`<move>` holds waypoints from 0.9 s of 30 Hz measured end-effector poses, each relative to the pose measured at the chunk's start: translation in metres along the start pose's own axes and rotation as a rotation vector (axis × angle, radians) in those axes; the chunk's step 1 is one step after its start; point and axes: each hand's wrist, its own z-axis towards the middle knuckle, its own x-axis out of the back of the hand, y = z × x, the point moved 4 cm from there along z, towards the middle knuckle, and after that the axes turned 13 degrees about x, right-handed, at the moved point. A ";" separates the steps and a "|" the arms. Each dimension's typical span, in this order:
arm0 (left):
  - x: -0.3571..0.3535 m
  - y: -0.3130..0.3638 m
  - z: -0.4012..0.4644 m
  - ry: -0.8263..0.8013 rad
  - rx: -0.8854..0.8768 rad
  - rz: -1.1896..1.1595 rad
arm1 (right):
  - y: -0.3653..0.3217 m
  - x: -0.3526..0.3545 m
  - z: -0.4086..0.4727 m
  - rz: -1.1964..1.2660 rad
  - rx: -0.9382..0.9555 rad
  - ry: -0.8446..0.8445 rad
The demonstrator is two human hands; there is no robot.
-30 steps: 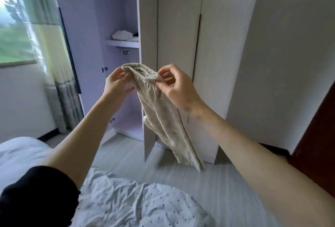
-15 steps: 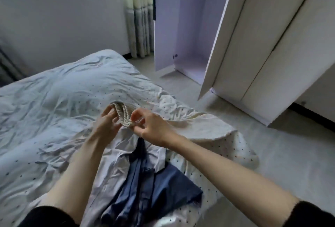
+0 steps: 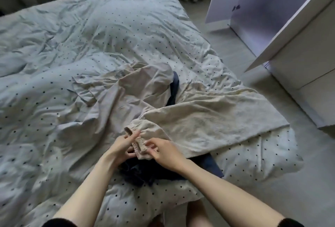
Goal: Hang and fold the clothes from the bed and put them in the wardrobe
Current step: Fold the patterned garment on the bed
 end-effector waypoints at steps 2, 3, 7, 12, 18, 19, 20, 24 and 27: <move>-0.006 -0.009 0.013 0.125 -0.105 -0.003 | 0.015 -0.010 -0.007 -0.010 0.012 -0.045; -0.007 -0.010 0.021 0.227 -0.176 0.038 | 0.022 -0.011 -0.010 -0.011 0.014 -0.041; -0.003 0.002 0.029 0.598 -0.358 0.244 | 0.049 0.004 -0.011 -0.035 -0.030 0.085; 0.028 0.037 -0.005 0.521 -0.694 0.226 | 0.053 0.019 0.006 -0.220 -0.126 0.140; 0.081 0.053 -0.042 0.616 -0.701 0.258 | 0.021 -0.006 0.024 -0.356 -0.098 0.045; 0.094 0.053 -0.047 0.660 -0.679 0.257 | 0.017 -0.012 0.026 -0.359 -0.078 0.023; 0.108 0.053 -0.053 0.699 -0.662 0.242 | 0.013 -0.016 0.029 -0.364 -0.060 0.003; 0.183 0.053 -0.085 0.914 -0.579 0.232 | -0.001 -0.032 0.049 -0.398 -0.017 -0.071; 0.224 0.045 -0.104 1.066 -0.467 0.371 | -0.013 -0.057 0.061 -0.419 0.002 -0.136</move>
